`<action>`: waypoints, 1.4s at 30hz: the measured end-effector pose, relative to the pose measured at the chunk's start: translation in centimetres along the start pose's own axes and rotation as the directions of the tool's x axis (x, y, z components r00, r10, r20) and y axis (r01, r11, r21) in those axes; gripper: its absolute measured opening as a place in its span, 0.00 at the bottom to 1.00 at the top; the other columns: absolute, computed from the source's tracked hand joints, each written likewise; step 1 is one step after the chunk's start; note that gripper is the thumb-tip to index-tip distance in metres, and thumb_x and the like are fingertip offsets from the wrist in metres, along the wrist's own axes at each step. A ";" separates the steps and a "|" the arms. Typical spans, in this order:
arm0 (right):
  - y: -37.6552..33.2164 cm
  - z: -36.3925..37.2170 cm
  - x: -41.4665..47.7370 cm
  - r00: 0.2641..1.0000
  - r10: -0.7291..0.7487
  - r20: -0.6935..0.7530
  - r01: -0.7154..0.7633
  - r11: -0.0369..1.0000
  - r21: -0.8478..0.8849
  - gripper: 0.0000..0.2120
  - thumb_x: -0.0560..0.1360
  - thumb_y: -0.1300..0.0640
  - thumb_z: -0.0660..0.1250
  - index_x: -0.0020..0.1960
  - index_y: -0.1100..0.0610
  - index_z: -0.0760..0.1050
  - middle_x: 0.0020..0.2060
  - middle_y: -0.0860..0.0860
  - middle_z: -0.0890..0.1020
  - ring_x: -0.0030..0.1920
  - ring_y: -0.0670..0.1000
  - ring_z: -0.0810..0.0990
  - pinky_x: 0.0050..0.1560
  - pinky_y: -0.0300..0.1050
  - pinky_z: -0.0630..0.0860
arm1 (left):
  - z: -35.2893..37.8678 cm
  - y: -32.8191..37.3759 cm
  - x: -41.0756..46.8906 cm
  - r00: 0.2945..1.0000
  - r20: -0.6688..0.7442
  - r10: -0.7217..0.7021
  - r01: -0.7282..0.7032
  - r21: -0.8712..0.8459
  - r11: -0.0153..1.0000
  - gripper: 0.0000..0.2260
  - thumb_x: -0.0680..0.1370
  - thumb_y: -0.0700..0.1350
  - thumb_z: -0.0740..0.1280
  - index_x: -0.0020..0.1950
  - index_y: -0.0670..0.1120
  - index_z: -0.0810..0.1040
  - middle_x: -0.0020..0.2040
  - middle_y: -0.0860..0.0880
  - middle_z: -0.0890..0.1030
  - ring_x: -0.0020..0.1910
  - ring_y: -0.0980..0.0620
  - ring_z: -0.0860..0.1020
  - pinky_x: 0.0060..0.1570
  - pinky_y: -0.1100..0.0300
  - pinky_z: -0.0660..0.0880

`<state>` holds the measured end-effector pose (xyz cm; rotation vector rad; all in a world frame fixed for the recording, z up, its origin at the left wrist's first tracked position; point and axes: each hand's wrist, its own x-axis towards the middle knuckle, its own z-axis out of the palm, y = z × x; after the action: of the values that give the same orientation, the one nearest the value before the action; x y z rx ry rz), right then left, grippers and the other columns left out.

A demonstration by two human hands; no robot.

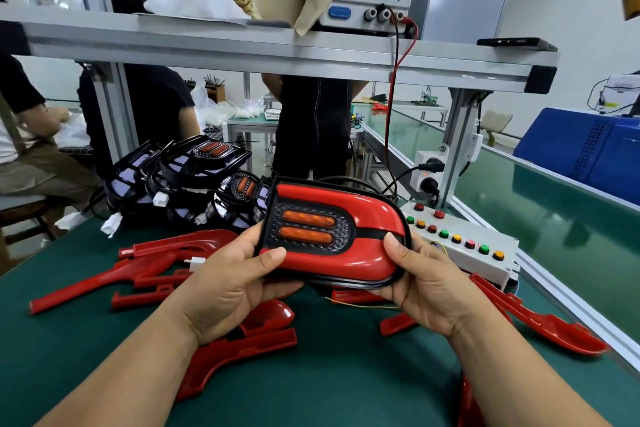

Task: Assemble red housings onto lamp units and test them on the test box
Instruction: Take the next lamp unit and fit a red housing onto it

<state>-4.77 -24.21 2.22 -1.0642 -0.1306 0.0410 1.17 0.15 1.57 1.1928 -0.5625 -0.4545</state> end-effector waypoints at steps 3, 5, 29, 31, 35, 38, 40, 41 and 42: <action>0.2 0.1 0.0 1.000 0.006 -0.010 -0.007 1.000 -0.026 0.21 0.72 0.60 0.66 0.64 0.61 0.72 0.56 0.63 0.82 0.52 0.60 0.84 0.46 0.58 0.82 | 0.1 -0.2 0.0 1.000 -0.018 -0.008 0.009 0.035 0.999 0.24 0.74 0.41 0.66 0.69 0.53 0.70 0.62 0.45 0.82 0.60 0.44 0.80 0.54 0.49 0.80; 0.4 0.0 0.0 1.000 0.010 -0.021 -0.011 0.999 -0.031 0.20 0.72 0.61 0.66 0.64 0.61 0.73 0.55 0.63 0.83 0.51 0.60 0.84 0.44 0.57 0.82 | 0.2 -0.4 0.1 0.999 -0.036 -0.016 0.017 0.042 0.999 0.26 0.73 0.41 0.68 0.69 0.55 0.69 0.61 0.46 0.82 0.59 0.44 0.81 0.50 0.51 0.82; 0.4 0.0 0.3 1.000 -0.002 -0.022 0.000 0.991 -0.130 0.25 0.67 0.64 0.71 0.63 0.58 0.73 0.54 0.61 0.83 0.51 0.60 0.85 0.44 0.55 0.82 | 0.5 -1.2 0.5 0.995 -0.055 0.078 -0.069 0.148 0.987 0.29 0.72 0.42 0.71 0.71 0.55 0.67 0.62 0.49 0.81 0.59 0.47 0.81 0.49 0.57 0.80; 0.4 0.2 0.5 0.999 -0.010 -0.049 0.002 0.989 -0.145 0.25 0.66 0.63 0.71 0.63 0.57 0.73 0.54 0.60 0.84 0.51 0.60 0.85 0.44 0.57 0.82 | 0.7 -1.5 0.7 0.994 -0.073 0.086 -0.073 0.167 0.983 0.29 0.71 0.44 0.71 0.70 0.55 0.67 0.61 0.51 0.82 0.59 0.49 0.81 0.47 0.59 0.80; 0.9 0.2 0.6 0.996 0.016 -0.093 -0.027 0.993 -0.117 0.23 0.66 0.63 0.72 0.60 0.56 0.74 0.51 0.59 0.85 0.48 0.58 0.85 0.40 0.54 0.82 | 0.6 -1.6 0.7 0.994 -0.091 0.058 -0.040 0.183 0.982 0.29 0.70 0.46 0.72 0.69 0.55 0.68 0.61 0.51 0.81 0.58 0.51 0.81 0.47 0.59 0.80; 0.9 0.2 0.5 0.996 0.029 -0.080 -0.037 0.995 -0.097 0.24 0.66 0.62 0.72 0.62 0.58 0.73 0.53 0.61 0.84 0.50 0.59 0.85 0.43 0.55 0.83 | 0.0 -1.2 0.5 0.999 -0.045 0.010 -0.003 0.154 0.988 0.27 0.73 0.45 0.71 0.70 0.57 0.68 0.63 0.50 0.80 0.61 0.49 0.80 0.51 0.56 0.80; 0.8 0.2 0.3 0.997 0.030 -0.070 -0.036 0.995 -0.096 0.23 0.67 0.61 0.71 0.62 0.59 0.73 0.53 0.61 0.84 0.49 0.59 0.85 0.44 0.54 0.83 | 0.0 -0.9 0.4 0.999 -0.024 -0.023 0.026 0.112 0.993 0.25 0.74 0.44 0.68 0.70 0.56 0.69 0.64 0.49 0.80 0.61 0.48 0.80 0.52 0.55 0.80; 0.8 0.1 0.3 0.997 0.032 -0.065 -0.038 0.995 -0.093 0.23 0.68 0.60 0.71 0.62 0.60 0.73 0.52 0.61 0.84 0.49 0.59 0.85 0.43 0.54 0.83 | 0.0 -0.9 0.4 0.999 -0.020 -0.034 0.036 0.088 0.995 0.25 0.75 0.43 0.67 0.70 0.56 0.69 0.63 0.49 0.80 0.61 0.48 0.80 0.51 0.55 0.80; 0.6 0.2 0.2 0.997 0.033 -0.064 -0.039 0.995 -0.090 0.24 0.67 0.59 0.71 0.63 0.60 0.72 0.52 0.61 0.84 0.49 0.58 0.85 0.43 0.54 0.83 | 0.0 -0.7 0.3 0.999 -0.016 -0.041 0.042 0.066 0.997 0.24 0.75 0.43 0.67 0.70 0.55 0.69 0.63 0.49 0.80 0.61 0.48 0.80 0.50 0.55 0.81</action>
<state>-4.62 -23.73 1.75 -1.1575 -0.0570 0.0341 1.38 -0.31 0.94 1.2719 -0.5442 -0.4656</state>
